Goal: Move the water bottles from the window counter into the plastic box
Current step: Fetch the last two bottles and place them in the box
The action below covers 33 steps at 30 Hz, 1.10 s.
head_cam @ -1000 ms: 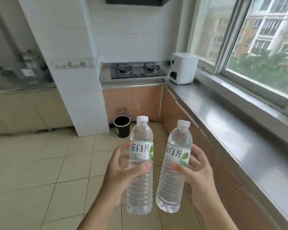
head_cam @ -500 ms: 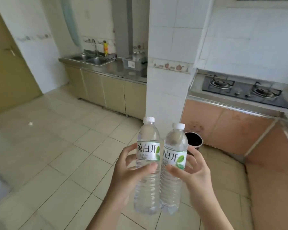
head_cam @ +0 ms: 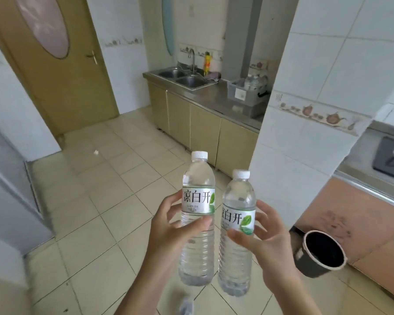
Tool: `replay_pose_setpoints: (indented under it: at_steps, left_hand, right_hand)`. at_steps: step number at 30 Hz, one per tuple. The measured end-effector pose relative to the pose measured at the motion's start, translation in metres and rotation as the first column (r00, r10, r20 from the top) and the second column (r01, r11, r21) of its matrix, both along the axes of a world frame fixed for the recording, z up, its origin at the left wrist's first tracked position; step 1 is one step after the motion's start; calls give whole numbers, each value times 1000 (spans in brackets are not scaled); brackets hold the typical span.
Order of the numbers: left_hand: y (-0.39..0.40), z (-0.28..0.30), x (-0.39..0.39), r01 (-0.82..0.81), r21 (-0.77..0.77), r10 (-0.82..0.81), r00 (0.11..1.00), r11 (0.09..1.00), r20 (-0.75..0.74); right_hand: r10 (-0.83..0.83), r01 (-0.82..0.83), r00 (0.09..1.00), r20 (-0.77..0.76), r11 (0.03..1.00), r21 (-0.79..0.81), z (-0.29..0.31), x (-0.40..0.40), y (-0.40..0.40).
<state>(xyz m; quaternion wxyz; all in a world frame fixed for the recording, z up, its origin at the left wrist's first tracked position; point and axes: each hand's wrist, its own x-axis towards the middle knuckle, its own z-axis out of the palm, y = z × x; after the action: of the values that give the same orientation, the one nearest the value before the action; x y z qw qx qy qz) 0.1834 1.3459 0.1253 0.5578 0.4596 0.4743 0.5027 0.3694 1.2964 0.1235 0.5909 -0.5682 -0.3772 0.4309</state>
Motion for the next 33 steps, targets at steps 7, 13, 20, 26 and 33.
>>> replay_pose_setpoints:
  at_steps: [7,13,20,26,33]
  left_hand:
    - [168,-15,21,69,-8,-69,998,998,9]
    - [309,-2,55,156,15,-156,988,988,22]
    - [459,-8,108,205,10,-204,979,979,-10]
    - [586,-5,162,186,7,-185,981,983,-52]
    - [735,6,194,138,-28,-138,990,990,-32]
  right_hand:
    - [-36,36,999,13,999,-25,-15,14,162]
    - [-132,132,991,-4,991,-12,-5,43,293]
    - [-185,186,982,-34,982,26,-6,96,442]
    - [-129,132,989,-72,991,28,-19,155,585]
    - [-92,94,994,-57,995,35,-4,200,734]
